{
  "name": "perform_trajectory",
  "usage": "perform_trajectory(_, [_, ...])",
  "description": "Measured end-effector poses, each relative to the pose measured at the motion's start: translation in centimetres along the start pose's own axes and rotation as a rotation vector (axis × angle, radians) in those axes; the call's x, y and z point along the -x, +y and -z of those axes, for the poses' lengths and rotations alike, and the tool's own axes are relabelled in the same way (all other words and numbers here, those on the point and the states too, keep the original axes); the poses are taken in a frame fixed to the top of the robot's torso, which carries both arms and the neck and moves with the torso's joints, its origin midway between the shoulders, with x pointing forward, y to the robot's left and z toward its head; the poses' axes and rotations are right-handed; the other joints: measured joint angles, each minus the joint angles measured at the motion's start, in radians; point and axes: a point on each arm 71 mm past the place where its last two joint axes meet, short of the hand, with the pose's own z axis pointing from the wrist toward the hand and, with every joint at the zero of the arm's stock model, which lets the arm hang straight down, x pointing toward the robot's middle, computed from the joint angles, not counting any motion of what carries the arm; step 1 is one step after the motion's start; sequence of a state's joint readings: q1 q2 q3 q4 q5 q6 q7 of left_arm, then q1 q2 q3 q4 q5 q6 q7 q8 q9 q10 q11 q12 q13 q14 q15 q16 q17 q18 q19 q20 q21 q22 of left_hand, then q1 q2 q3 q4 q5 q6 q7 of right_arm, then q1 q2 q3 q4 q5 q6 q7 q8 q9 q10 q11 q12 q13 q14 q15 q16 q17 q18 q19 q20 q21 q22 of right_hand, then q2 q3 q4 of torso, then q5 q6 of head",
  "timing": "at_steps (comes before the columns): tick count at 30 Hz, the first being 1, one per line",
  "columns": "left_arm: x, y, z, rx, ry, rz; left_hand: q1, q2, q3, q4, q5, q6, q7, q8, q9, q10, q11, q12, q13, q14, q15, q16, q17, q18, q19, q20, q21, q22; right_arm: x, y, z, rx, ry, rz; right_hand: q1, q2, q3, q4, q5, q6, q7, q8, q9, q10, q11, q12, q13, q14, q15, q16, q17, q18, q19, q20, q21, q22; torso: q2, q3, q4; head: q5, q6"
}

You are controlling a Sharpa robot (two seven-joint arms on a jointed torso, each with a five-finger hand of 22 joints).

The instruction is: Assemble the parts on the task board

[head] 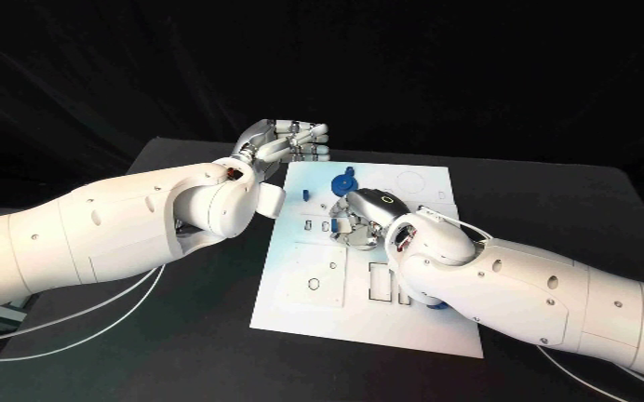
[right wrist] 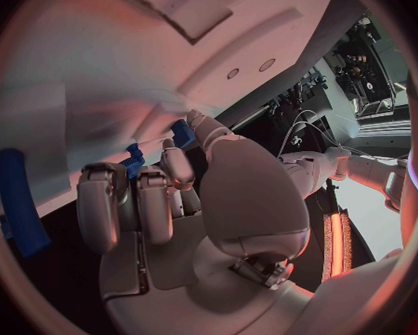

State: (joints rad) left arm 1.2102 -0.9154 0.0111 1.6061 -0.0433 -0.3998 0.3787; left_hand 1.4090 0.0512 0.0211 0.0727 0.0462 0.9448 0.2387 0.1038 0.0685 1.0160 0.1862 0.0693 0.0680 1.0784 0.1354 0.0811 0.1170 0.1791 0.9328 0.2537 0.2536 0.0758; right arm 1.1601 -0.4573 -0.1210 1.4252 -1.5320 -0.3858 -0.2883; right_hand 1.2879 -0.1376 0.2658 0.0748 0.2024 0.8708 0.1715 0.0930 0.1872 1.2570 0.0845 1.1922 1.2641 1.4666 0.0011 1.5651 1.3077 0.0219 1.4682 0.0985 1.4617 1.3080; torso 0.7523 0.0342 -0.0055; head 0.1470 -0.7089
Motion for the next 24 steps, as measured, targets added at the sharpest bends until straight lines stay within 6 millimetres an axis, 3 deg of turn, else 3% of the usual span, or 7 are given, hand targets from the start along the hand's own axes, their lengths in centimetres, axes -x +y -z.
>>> perform_trajectory(6, [0.1, 0.0, 0.0, 0.001, 0.000, 0.000, 0.000, 0.000, 0.000, 0.000, 0.000, 0.000, 0.000, 0.000, 0.000, 0.000, 0.000, 0.000, 0.000, 0.000, 0.000, 0.000, 0.000, 0.000, 0.000, 0.000, 0.000, 0.000, 0.2, -0.1, 0.3, 0.007, -0.017, -0.010, 0.014, -0.028, -0.104, 0.050, -0.012, -0.051, 0.015, -0.011, -0.018, -0.030, 0.016, -0.016, -0.026, 0.000, 0.010, -0.006, 0.000, 0.000, 0.000, 0.014, -0.021, 0.000, 0.000, 0.0000, 0.0003, -0.001, 0.001])
perform_trajectory(11, [0.4, 0.1, -0.1, 0.004, -0.003, -0.006, 0.011, 0.011, 0.008, -0.014, 0.000, 0.018, -0.014, 0.006, 0.004, 0.028, -0.011, 0.007, 0.004, 0.018, -0.003, 0.000, 0.006, 0.000, 0.003, -0.003, 0.000, 0.000, 0.8, -0.3, 1.1, 0.033, -0.063, -0.043, 0.078, -0.017, -0.154, 0.094, -0.007, -0.103, 0.017, -0.024, -0.037, -0.039, 0.014, -0.018, -0.036, -0.004, 0.013, -0.021, 0.000, 0.011, -0.004, 0.018, -0.049, 0.000, -0.001, -0.0003, 0.0002, -0.004, 0.004])
perform_trajectory(14, [1.0, 0.2, -0.2, 0.007, 0.000, -0.031, 0.016, 0.016, 0.019, -0.023, 0.000, 0.088, -0.047, 0.030, 0.013, 0.115, -0.050, 0.030, 0.010, 0.109, -0.042, 0.039, 0.031, 0.000, 0.075, -0.035, 0.041, 0.016, 2.2, -0.9, 1.8, 0.072, -0.114, -0.090, 0.115, 0.016, -0.138, 0.100, -0.003, -0.117, -0.001, -0.021, -0.043, -0.063, -0.001, -0.034, -0.053, -0.002, 0.011, -0.051, 0.000, 0.023, -0.004, 0.017, -0.090, 0.000, -0.003, -0.0009, -0.0005, -0.009, 0.011])
perform_trajectory(19, [2.1, 0.6, -0.5, 0.039, 0.039, -0.120, -0.003, 0.017, 0.028, -0.003, 0.012, 0.142, -0.091, 0.035, 0.016, 0.248, -0.104, 0.060, 0.019, 0.333, -0.112, 0.163, 0.110, 0.000, 0.234, -0.112, 0.142, 0.061, 5.9, -2.9, 3.5, 0.116, -0.182, -0.183, 0.136, 0.037, -0.128, 0.090, 0.009, 0.012, -0.010, 0.060, -0.024, -0.101, -0.009, -0.080, -0.101, -0.002, 0.004, -0.101, 0.000, 0.032, -0.028, 0.005, -0.153, 0.000, -0.009, -0.0027, -0.0027, -0.015, 0.020])
perform_trajectory(21, [2.3, 0.8, -0.6, 0.068, 0.065, -0.164, -0.046, 0.017, 0.018, 0.033, 0.014, 0.146, -0.101, 0.035, 0.016, 0.300, -0.123, 0.080, 0.031, 0.379, -0.137, 0.251, 0.167, 0.000, 0.305, -0.144, 0.197, 0.087, 7.2, -3.9, 4.2, 0.116, -0.197, -0.219, 0.136, 0.038, -0.125, 0.092, 0.012, 0.035, -0.014, 0.074, -0.023, -0.111, -0.012, -0.097, -0.120, 0.000, 0.002, -0.126, 0.000, 0.047, -0.040, 0.000, -0.182, 0.000, -0.012, -0.0041, -0.0047, -0.016, 0.021])
perform_trajectory(22, [2.3, 1.0, -0.6, 0.092, 0.086, -0.198, -0.075, 0.010, 0.007, 0.058, 0.012, 0.149, -0.115, 0.035, 0.019, 0.325, -0.135, 0.091, 0.044, 0.387, -0.145, 0.376, 0.272, 0.000, 0.341, -0.161, 0.236, 0.108, 8.1, -4.5, 4.7, 0.111, -0.205, -0.243, 0.139, 0.040, -0.125, 0.092, 0.016, 0.047, -0.016, 0.081, -0.023, -0.114, -0.011, -0.104, -0.129, 0.000, -0.002, -0.135, 0.000, 0.048, -0.043, 0.000, -0.194, 0.000, -0.014, -0.0051, -0.0058, -0.017, 0.022])
perform_trajectory(24, [2.3, 1.4, -0.7, 0.136, 0.125, -0.257, -0.111, -0.004, -0.011, 0.099, 0.011, 0.157, -0.125, 0.046, 0.031, 0.356, -0.148, 0.112, 0.072, 0.388, -0.160, 0.708, 0.592, 0.000, 0.368, -0.184, 0.297, 0.143, 9.4, -5.6, 5.6, 0.098, -0.216, -0.275, 0.138, 0.041, -0.125, 0.092, 0.016, 0.058, -0.018, 0.085, -0.023, -0.114, -0.011, -0.104, -0.134, -0.002, -0.004, -0.137, 0.000, 0.048, -0.043, 0.000, -0.198, 0.000, -0.019, -0.0068, -0.0085, -0.018, 0.024])
